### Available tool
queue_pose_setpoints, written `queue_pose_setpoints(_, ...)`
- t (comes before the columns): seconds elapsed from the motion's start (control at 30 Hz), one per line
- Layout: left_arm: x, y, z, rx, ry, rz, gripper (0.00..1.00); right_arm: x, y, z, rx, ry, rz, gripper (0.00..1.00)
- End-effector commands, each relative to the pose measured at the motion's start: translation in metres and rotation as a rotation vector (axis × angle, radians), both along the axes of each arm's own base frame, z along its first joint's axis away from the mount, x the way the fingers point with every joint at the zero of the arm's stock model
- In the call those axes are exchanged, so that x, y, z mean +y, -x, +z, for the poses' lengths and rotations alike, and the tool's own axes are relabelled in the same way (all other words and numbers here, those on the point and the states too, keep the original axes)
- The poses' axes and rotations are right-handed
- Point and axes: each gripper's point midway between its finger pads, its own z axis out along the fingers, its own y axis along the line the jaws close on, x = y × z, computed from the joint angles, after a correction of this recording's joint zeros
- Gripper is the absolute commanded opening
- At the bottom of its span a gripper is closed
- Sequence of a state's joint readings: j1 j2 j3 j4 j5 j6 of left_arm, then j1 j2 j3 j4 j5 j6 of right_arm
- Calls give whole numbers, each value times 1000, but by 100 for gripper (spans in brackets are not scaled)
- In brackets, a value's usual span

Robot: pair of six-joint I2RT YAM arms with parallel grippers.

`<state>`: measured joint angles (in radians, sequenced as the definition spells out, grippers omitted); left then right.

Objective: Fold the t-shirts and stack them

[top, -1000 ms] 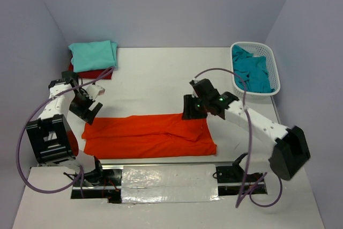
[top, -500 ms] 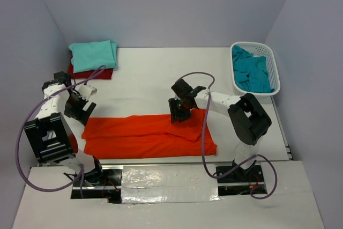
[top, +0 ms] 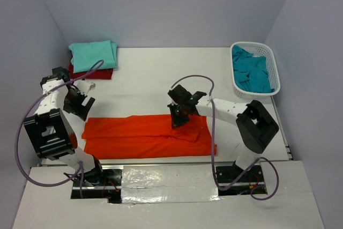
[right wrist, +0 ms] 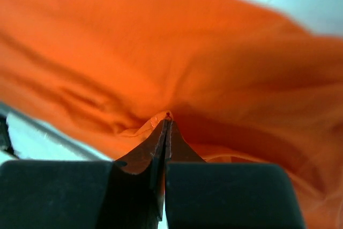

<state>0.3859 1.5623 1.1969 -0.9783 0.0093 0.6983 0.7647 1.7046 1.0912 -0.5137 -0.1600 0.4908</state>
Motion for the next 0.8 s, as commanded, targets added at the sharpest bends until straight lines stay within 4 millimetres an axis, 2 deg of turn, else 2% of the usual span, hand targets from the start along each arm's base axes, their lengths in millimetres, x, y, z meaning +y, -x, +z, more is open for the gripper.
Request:
queue_pose_setpoints(0.0,-8,-15,18,-59,57,14,98,5,22,23,-28,-23,28,0)
queue_pose_setpoints(0.03,-11,-17,21,-71,70,9,98,8,33,25,-31,-13,50,0)
queue_pose_setpoints(0.13,-18,-27,30,-108,103,1,98,18,60,32,-19,-40,112,10)
queue_pose_setpoints(0.23,-21,-32,36,-126,100,-22,98,23,92,26,36,-54,176,17)
queue_pose_setpoints(0.27,-23,-34,39,-134,100,-33,98,24,100,24,51,-55,196,22)
queue_pose_setpoints(0.37,-42,-44,54,-192,122,-120,99,26,126,23,61,-48,281,32)
queue_pose_setpoints(0.4,-62,-51,61,-232,163,-182,99,27,132,25,52,-52,305,32)
queue_pose_setpoints(0.47,-84,-59,83,-316,180,-271,98,24,140,40,8,-48,339,35)
queue_pose_setpoints(0.5,-107,-65,89,-345,189,-349,98,22,138,48,-27,-53,356,37)
queue_pose_setpoints(0.53,-120,-67,97,-373,191,-388,97,22,139,71,-68,-107,368,39)
queue_pose_setpoints(0.57,-130,-70,100,-387,195,-416,96,23,139,85,-98,-150,379,39)
queue_pose_setpoints(0.6,-151,-73,103,-398,212,-473,95,26,141,102,-128,-208,399,39)
queue_pose_setpoints(0.63,-164,-75,104,-401,245,-490,90,27,140,130,-200,-300,398,40)
queue_pose_setpoints(0.67,-179,-74,103,-393,271,-524,86,26,135,141,-239,-330,376,40)
queue_pose_setpoints(0.7,-199,-72,103,-383,298,-573,80,19,115,145,-283,-330,286,39)
queue_pose_setpoints(0.73,-211,-72,99,-363,325,-577,67,6,105,136,-278,-315,224,36)
queue_pose_setpoints(0.77,-222,-70,98,-350,350,-597,61,-5,90,124,-253,-287,152,22)
